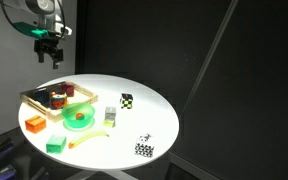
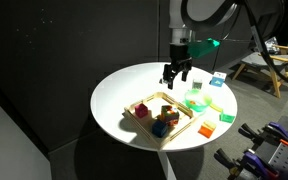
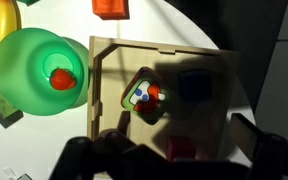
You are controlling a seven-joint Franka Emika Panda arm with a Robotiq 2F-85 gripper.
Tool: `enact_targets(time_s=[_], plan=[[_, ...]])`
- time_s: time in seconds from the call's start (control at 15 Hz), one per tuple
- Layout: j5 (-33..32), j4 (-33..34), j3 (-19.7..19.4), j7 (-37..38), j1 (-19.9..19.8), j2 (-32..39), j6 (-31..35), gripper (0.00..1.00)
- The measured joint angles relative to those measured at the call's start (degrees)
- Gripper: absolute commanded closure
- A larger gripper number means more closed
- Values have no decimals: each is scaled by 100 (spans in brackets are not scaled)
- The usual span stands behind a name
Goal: Move the orange cube from the tray to the table
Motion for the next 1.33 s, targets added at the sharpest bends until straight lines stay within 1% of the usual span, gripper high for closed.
enact_targets(time_s=[0.47,0.8,1.33], plan=[[0,15,-121,1060,-3,445,315,0],[-51,110,-222,1595,28,817,657,0],[-578,563,-463,2373,459,1463,811,0]])
